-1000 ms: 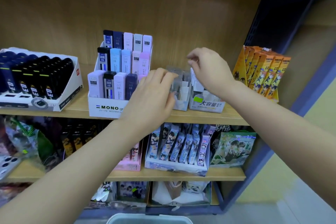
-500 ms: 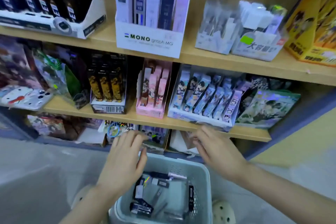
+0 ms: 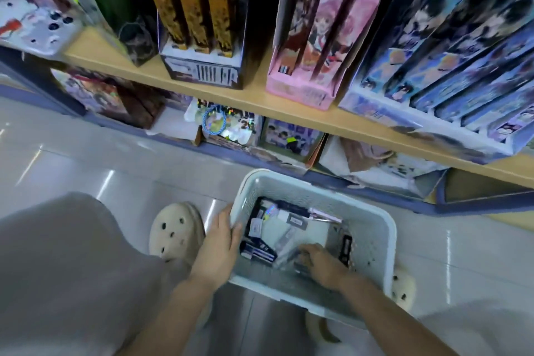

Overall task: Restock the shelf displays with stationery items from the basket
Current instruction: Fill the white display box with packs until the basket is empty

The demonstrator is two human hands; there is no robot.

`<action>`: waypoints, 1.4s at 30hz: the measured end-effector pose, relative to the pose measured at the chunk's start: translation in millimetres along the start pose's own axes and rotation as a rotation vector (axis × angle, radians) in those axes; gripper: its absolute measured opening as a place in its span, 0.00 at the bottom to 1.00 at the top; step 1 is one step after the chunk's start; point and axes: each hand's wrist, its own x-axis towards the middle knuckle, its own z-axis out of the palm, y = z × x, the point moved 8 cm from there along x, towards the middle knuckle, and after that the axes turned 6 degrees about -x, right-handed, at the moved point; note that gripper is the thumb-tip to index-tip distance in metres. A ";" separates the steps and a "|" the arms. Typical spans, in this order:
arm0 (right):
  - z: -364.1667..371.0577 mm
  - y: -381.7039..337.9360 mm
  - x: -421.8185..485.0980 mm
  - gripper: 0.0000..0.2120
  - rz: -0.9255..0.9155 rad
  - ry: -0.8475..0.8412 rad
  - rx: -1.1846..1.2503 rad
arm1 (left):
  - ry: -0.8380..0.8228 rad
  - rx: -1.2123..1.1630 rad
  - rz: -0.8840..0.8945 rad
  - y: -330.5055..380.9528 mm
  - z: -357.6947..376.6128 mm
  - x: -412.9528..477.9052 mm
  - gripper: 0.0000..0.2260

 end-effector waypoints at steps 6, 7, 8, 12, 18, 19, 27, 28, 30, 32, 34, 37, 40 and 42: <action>26.1 15.0 6.2 0.15 0.036 -0.107 0.021 | 0.124 -0.110 -0.027 4.7 2.2 0.9 0.11; 27.8 12.3 5.4 0.16 0.024 -0.109 0.006 | 0.128 -0.112 -0.024 5.1 2.1 1.3 0.10; 29.8 9.5 4.7 0.17 0.019 -0.128 0.000 | 0.129 -0.115 -0.022 5.1 2.0 1.9 0.09; 33.6 1.2 6.1 0.19 0.016 -0.229 0.044 | 0.129 -0.134 -0.033 2.2 1.4 4.3 0.10; 12.9 -19.0 0.2 0.18 -0.022 -0.170 0.232 | 0.269 -0.089 -0.048 4.8 -10.8 0.5 0.12; 4.3 -25.4 -0.5 0.17 -0.022 -0.131 0.308 | 0.329 -0.041 -0.003 12.3 -17.0 -2.7 0.12; -68.3 -93.0 -23.7 0.06 -0.099 0.210 0.958 | 0.177 -0.532 -0.202 38.4 13.1 -8.6 0.10; -74.3 -101.0 -28.2 0.06 -0.114 0.245 0.997 | 0.101 -0.660 -0.284 37.7 23.1 -7.8 0.11; -81.8 -112.9 -34.5 0.06 -0.136 0.293 0.985 | -0.019 -0.952 -0.391 44.4 38.0 -7.7 0.15; -83.5 -122.9 -38.9 0.06 -0.171 0.295 0.911 | -0.080 -1.133 -0.457 51.1 43.9 -9.3 0.19; -83.1 -136.3 -46.7 0.10 -0.236 0.283 0.763 | -0.088 -1.174 -0.514 50.8 45.0 -8.9 0.20; -78.8 -157.9 -58.6 0.24 -0.332 0.299 0.388 | 0.000 -1.169 -0.570 42.4 34.9 -9.9 0.12; -93.8 -157.8 -66.6 0.23 -0.377 0.441 0.231 | 0.111 -1.168 -0.489 40.2 11.8 -7.2 0.07; -107.9 -142.8 -63.7 0.16 -0.356 0.516 0.423 | 0.160 -1.126 -0.414 41.6 -6.9 -6.1 0.05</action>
